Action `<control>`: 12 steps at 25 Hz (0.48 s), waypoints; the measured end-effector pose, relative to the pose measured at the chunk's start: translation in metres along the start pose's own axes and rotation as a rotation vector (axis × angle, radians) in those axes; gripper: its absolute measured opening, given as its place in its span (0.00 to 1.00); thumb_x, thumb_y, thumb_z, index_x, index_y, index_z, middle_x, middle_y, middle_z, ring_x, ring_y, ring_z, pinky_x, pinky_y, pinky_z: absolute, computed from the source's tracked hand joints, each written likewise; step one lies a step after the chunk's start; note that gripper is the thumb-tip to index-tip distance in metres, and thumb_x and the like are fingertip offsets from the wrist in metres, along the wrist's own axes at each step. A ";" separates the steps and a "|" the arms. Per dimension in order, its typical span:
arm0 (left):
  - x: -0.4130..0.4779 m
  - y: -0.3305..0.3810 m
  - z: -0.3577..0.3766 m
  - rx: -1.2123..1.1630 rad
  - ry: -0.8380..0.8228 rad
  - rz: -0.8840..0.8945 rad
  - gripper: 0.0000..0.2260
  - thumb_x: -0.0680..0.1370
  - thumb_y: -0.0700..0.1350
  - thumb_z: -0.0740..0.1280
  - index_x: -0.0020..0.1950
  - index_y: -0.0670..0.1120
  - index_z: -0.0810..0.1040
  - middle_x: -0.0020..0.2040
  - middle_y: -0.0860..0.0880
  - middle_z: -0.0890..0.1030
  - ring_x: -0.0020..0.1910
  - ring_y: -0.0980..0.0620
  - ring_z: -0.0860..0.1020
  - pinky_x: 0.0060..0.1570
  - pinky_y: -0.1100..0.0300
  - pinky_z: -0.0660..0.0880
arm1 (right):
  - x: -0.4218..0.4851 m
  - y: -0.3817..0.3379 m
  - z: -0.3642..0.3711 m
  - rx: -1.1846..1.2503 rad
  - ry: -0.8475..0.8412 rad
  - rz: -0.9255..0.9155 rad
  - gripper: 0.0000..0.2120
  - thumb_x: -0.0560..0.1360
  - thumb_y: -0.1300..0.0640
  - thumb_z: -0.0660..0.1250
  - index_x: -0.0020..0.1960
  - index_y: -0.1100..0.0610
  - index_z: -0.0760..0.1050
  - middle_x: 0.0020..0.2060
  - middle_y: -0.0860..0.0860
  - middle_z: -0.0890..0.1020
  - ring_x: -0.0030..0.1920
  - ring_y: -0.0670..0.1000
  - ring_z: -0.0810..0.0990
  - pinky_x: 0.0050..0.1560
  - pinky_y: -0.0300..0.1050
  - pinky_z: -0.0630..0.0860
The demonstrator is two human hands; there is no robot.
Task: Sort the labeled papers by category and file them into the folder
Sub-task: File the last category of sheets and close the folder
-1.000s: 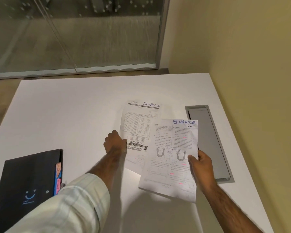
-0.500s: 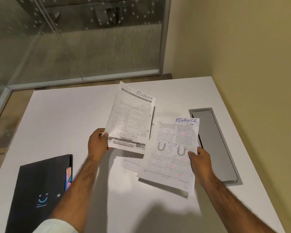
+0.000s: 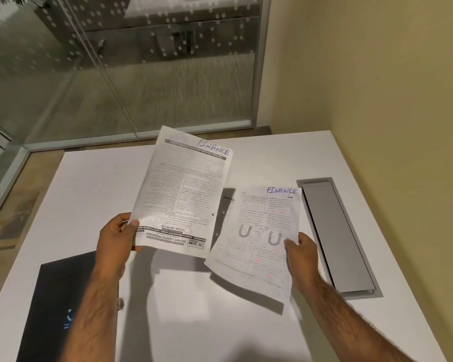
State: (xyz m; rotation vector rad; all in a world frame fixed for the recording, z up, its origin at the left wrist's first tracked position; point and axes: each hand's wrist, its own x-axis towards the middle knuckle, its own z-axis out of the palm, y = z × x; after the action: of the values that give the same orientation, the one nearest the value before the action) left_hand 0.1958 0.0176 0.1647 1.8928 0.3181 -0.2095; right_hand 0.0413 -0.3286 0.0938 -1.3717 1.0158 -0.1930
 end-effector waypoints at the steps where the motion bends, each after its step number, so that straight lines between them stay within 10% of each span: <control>1: -0.003 0.004 0.001 0.022 -0.029 0.007 0.07 0.83 0.40 0.63 0.58 0.45 0.79 0.47 0.45 0.85 0.39 0.48 0.81 0.30 0.58 0.78 | 0.000 -0.001 0.000 0.001 -0.005 0.007 0.10 0.77 0.69 0.64 0.52 0.61 0.82 0.47 0.56 0.88 0.46 0.59 0.87 0.47 0.56 0.84; 12: -0.035 0.019 0.033 0.198 -0.213 0.087 0.07 0.82 0.37 0.65 0.53 0.47 0.81 0.40 0.43 0.85 0.28 0.49 0.78 0.24 0.57 0.76 | -0.010 -0.023 0.005 0.182 -0.212 0.044 0.12 0.78 0.69 0.66 0.58 0.60 0.83 0.51 0.56 0.88 0.50 0.59 0.88 0.52 0.58 0.84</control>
State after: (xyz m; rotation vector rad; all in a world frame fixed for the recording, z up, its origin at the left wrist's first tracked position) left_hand 0.1691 -0.0236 0.1811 2.0529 0.0721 -0.3930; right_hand 0.0494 -0.3247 0.1180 -1.1767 0.8296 -0.1023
